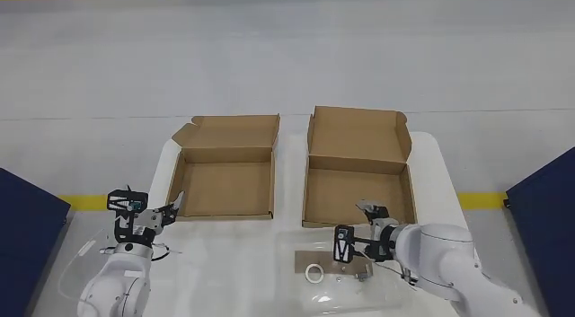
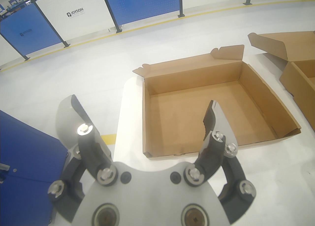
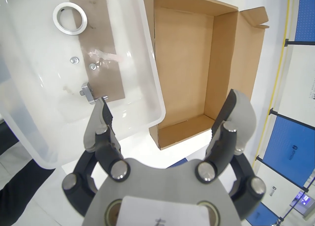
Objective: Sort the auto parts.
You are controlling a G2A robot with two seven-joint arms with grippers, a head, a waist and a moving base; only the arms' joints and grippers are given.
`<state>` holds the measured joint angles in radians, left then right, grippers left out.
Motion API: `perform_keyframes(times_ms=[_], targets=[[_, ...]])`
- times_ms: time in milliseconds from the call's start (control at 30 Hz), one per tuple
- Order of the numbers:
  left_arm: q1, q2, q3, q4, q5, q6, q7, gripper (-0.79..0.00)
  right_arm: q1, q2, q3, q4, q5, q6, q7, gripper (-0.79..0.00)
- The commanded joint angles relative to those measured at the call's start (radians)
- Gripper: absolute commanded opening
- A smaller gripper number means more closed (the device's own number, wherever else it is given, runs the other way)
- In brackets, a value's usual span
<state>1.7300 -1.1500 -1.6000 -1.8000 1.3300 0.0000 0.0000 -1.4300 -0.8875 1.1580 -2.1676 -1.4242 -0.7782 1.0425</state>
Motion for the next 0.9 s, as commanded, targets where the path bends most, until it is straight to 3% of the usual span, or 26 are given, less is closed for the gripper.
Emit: perform_keyframes(times_ms=[0,100,533,667,867], targets=[[0.000,0.000,0.000,0.000,0.000,0.000,0.000,0.000,0.040,0.025,-0.041,0.014,0.038,0.025,0.025,0.000],[0.000,0.000,0.000,0.000,0.000,0.000,0.000,0.000,0.099,0.057,-0.103,0.030,0.093,0.057,0.057,0.000],[0.000,0.000,0.000,0.000,0.000,0.000,0.000,0.000,0.113,0.071,-0.139,0.042,0.098,0.047,0.046,0.000],[0.000,0.000,0.000,0.000,0.000,0.000,0.000,0.000,0.161,0.105,-0.195,0.031,0.157,0.059,0.059,0.000],[0.000,0.000,0.000,0.000,0.000,0.000,0.000,0.000,0.324,0.179,-0.357,0.038,0.298,0.128,0.128,0.000]])
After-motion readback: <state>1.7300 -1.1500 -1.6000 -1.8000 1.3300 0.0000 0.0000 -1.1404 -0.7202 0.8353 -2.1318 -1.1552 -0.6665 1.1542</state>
